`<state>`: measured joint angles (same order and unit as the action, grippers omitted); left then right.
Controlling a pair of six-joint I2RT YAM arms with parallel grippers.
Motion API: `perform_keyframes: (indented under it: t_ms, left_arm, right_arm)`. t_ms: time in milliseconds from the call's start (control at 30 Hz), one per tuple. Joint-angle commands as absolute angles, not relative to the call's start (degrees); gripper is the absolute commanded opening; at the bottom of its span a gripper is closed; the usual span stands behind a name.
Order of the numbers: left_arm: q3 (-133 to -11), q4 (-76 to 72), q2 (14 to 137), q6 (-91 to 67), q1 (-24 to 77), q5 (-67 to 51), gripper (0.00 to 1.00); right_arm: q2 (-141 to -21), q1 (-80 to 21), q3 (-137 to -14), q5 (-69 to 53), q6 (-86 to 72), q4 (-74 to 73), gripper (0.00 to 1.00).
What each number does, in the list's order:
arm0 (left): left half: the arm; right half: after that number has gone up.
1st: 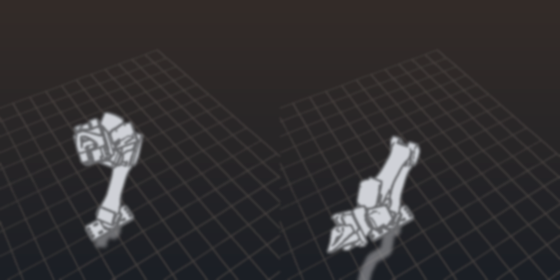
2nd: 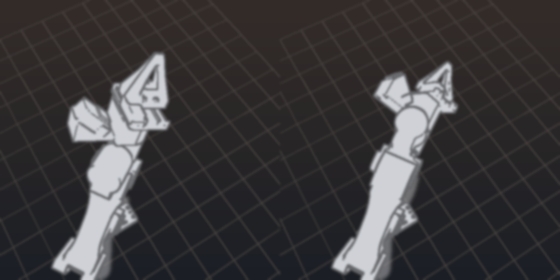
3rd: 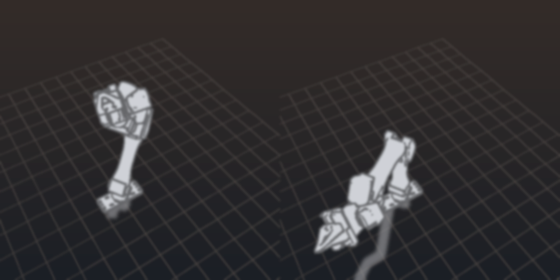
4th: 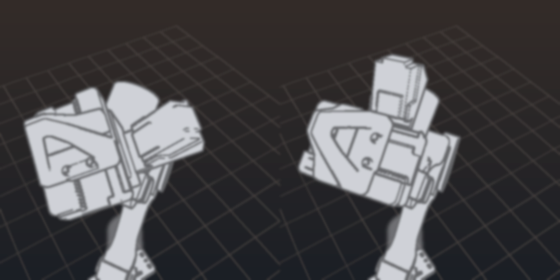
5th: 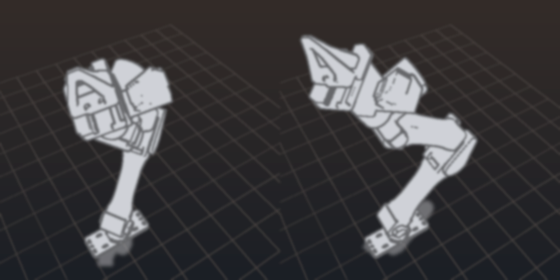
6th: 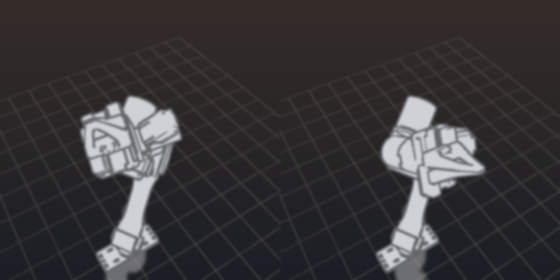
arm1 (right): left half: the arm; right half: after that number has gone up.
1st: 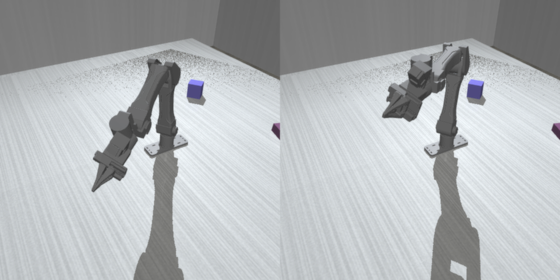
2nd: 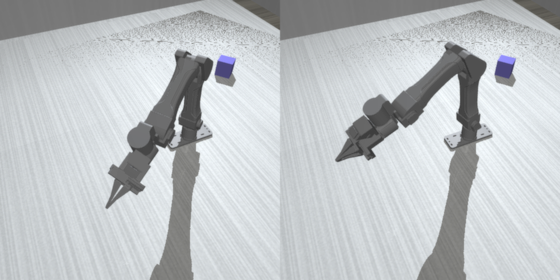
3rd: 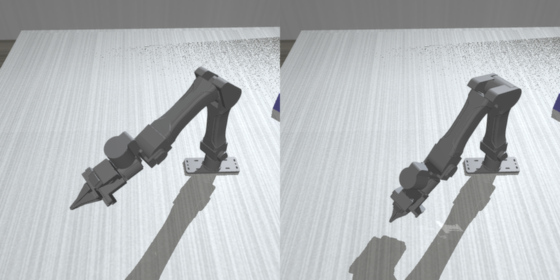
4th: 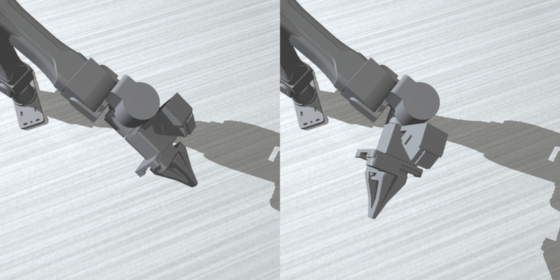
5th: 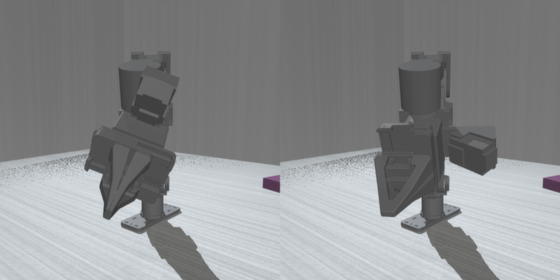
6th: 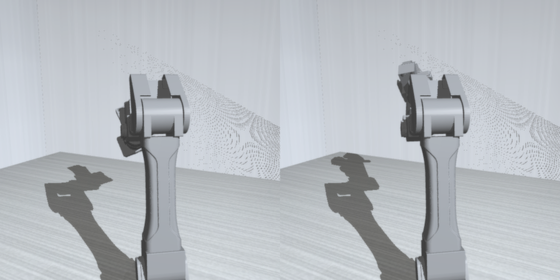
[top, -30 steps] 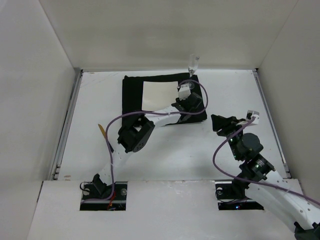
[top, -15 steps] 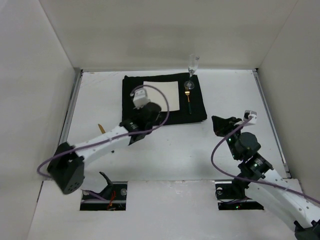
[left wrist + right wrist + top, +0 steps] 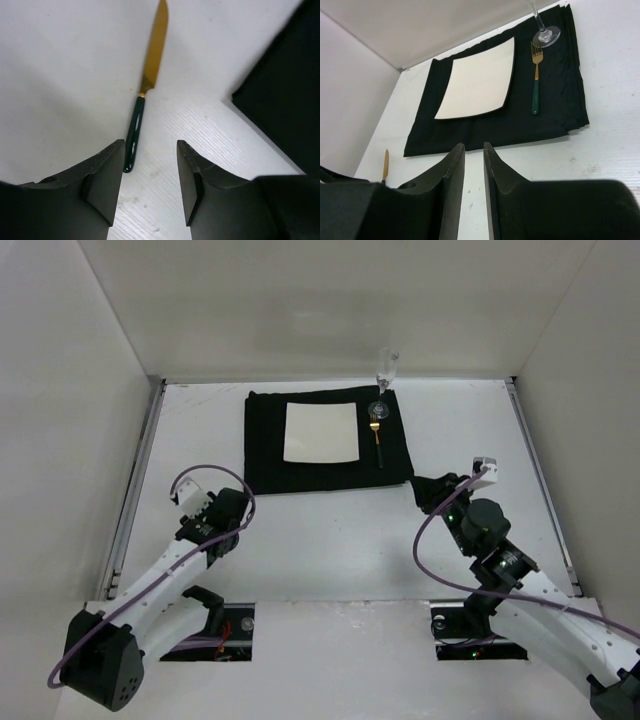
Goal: Set the dinner table for one person
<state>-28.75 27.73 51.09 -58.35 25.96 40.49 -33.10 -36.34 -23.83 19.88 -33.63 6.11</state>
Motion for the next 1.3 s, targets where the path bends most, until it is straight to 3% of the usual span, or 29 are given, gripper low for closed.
perform_keyframes:
  t_ms: [0, 433, 700, 800, 1033, 1267]
  left_arm:
    - [-26.6, 28.6, 52.6, -60.6, 23.8, 38.5, 0.43]
    - [-19.7, 16.6, 58.5, -60.7, 20.3, 32.4, 0.34]
    - [-18.4, 13.5, 58.0, -59.2, 19.8, 30.3, 0.08]
    - [-19.2, 15.3, 54.8, -57.6, 20.3, 31.0, 0.03]
    - [-29.7, 21.7, 46.6, -49.8, 24.4, 35.6, 0.00]
    - [-45.1, 7.5, 61.7, -27.8, 31.3, 29.6, 0.02]
  right_arm:
    - [-33.3, -35.9, -24.8, 18.1, -34.5, 10.0, 0.27]
    - [-32.3, -36.0, -24.5, 17.9, -34.5, 10.0, 0.29]
    - [-29.3, -35.6, -23.8, 19.4, -34.6, 9.9, 0.30]
    - [-29.3, -35.6, -23.7, 19.6, -34.6, 9.9, 0.31]
    - [-30.6, -35.6, -23.9, 19.3, -34.8, 10.1, 0.32]
    - [-30.8, -35.6, -23.8, 19.2, -35.0, 10.2, 0.32]
